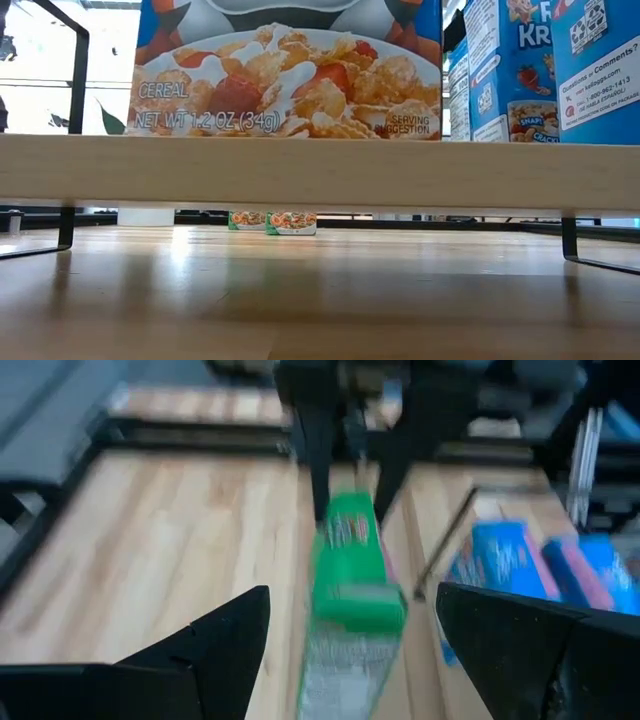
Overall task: Stack cereal on shelf
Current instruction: Put the bottom green cereal box on the shelf
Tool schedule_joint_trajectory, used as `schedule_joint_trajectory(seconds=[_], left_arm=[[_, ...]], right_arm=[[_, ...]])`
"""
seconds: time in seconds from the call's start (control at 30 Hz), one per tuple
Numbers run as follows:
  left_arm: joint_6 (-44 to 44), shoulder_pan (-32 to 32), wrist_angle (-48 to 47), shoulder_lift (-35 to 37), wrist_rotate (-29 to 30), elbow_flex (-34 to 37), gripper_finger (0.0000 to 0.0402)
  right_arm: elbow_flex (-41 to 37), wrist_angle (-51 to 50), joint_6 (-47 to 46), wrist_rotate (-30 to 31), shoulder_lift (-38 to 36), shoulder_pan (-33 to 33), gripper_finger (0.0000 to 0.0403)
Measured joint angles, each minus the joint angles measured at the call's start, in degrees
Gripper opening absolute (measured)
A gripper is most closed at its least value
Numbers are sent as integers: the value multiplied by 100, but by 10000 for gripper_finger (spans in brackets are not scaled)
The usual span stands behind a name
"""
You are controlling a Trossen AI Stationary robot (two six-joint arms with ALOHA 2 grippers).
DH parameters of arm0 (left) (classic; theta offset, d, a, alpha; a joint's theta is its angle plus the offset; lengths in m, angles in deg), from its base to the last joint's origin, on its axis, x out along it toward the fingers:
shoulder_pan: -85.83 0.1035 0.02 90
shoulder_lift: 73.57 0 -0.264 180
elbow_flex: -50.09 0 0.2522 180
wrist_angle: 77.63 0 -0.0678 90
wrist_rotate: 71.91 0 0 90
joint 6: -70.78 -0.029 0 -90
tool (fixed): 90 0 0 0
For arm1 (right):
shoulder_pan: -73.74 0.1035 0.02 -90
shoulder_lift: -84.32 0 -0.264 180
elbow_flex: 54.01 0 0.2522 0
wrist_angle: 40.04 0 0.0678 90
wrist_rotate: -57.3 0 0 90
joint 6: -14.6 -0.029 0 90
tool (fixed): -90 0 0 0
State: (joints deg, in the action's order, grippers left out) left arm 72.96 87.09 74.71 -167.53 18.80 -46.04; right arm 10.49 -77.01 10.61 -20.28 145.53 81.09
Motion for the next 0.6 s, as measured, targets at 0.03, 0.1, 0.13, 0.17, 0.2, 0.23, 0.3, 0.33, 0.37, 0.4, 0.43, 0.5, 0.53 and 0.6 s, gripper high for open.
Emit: schedule_joint_trajectory(seconds=[0.03,0.1,0.13,0.17,0.2,0.23,0.3,0.33,0.37,0.4,0.43,0.5,0.53,0.6], left_arm=[[21,8,-78,-23,-19,13,277],[37,8,96,-132,-104,10,277],[45,8,104,-145,-162,9,277],[56,8,43,-145,-204,11,277],[56,6,115,-181,-206,7,277],[53,2,198,-226,-197,-15,277],[55,2,59,-254,-199,-1,277],[59,2,72,-295,-198,2,277],[58,2,179,-341,-196,-4,277],[58,2,169,-359,-195,-4,277],[60,2,101,-359,-203,-2,277],[48,2,205,-360,-227,-4,277],[38,-7,210,-360,-226,-8,276],[13,-12,182,-364,-221,-9,269]], right_arm=[[0,1,0,0,0,0,144],[0,22,2,0,0,0,144],[0,19,16,0,0,0,144],[0,20,17,0,-2,0,144],[0,31,16,0,-2,0,145],[0,28,17,2,0,0,145],[0,47,16,2,0,0,145],[0,63,15,2,0,0,145],[0,55,15,2,0,0,144],[0,40,15,2,0,0,144],[0,42,13,2,0,0,143],[0,30,15,2,0,0,143],[0,27,15,2,0,0,143],[0,35,17,2,0,0,145]])
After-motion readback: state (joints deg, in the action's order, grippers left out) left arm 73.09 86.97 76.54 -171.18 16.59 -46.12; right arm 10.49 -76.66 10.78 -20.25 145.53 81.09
